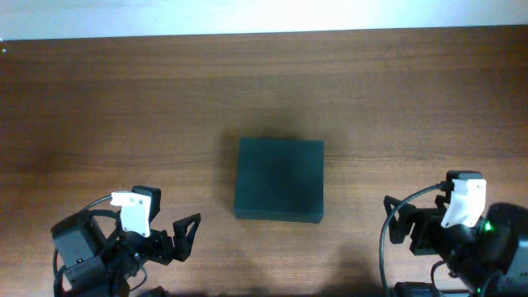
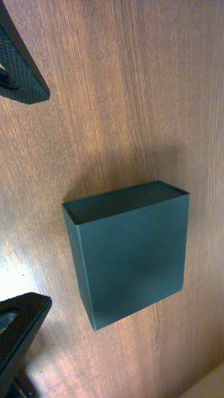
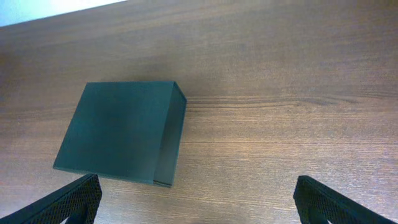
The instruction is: Pack container
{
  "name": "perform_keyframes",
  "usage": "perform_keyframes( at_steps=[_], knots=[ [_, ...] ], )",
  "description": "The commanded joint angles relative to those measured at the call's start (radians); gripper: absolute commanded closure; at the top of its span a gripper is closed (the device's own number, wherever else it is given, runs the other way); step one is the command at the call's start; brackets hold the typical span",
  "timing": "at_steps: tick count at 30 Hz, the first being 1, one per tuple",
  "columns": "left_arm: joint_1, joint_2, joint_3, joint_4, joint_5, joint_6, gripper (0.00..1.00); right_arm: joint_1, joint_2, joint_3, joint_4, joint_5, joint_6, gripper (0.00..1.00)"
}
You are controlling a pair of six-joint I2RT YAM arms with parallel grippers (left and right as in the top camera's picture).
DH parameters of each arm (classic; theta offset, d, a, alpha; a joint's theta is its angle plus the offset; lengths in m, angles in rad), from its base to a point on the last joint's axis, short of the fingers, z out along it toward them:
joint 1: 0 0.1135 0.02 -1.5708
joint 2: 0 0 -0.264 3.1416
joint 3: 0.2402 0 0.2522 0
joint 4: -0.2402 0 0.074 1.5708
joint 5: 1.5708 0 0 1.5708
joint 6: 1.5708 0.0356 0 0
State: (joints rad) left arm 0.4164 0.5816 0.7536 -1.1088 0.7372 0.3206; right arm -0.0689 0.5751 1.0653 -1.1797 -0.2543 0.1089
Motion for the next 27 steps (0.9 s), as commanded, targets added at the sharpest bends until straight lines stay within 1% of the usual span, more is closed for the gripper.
perform_keyframes(
  at_steps=[1,5,10,12,14,17,19,21,25,27],
  knots=[
    [0.002,-0.002,-0.005,0.005,0.018,0.005,0.01,0.003,-0.059,-0.027,0.003,0.004,0.004,0.01],
    [0.002,-0.002,-0.005,0.005,0.018,0.005,0.01,0.003,-0.144,-0.097,0.003,0.004,0.004,0.01],
    [0.002,-0.002,-0.005,0.005,0.018,0.005,0.01,0.004,-0.274,-0.268,0.011,0.101,0.004,0.01],
    [0.002,-0.002,-0.005,0.005,0.018,0.005,0.01,0.004,-0.312,-0.329,0.049,0.109,0.012,0.01],
    [0.002,-0.002,-0.005,0.005,0.018,0.005,0.01,0.004,-0.341,-0.379,0.112,0.107,0.013,0.01],
    [0.002,-0.002,-0.005,0.005,0.018,0.005,0.01,0.004,-0.353,-0.412,0.285,0.114,0.006,0.01],
    [0.002,-0.002,-0.005,0.005,0.018,0.005,0.01,0.004,-0.353,-0.419,0.422,0.133,-0.025,0.01],
    [0.002,-0.002,-0.005,0.005,0.018,0.005,0.01,0.004,-0.353,-0.428,0.523,0.157,-0.068,0.01],
    [0.002,-0.002,-0.005,0.005,0.018,0.005,0.01,0.004,-0.353,-0.479,0.64,0.181,-0.164,0.01],
    [0.002,-0.002,-0.005,0.005,0.018,0.005,0.01,0.004,-0.353,-0.519,0.68,0.18,-0.188,0.01]
  ],
)
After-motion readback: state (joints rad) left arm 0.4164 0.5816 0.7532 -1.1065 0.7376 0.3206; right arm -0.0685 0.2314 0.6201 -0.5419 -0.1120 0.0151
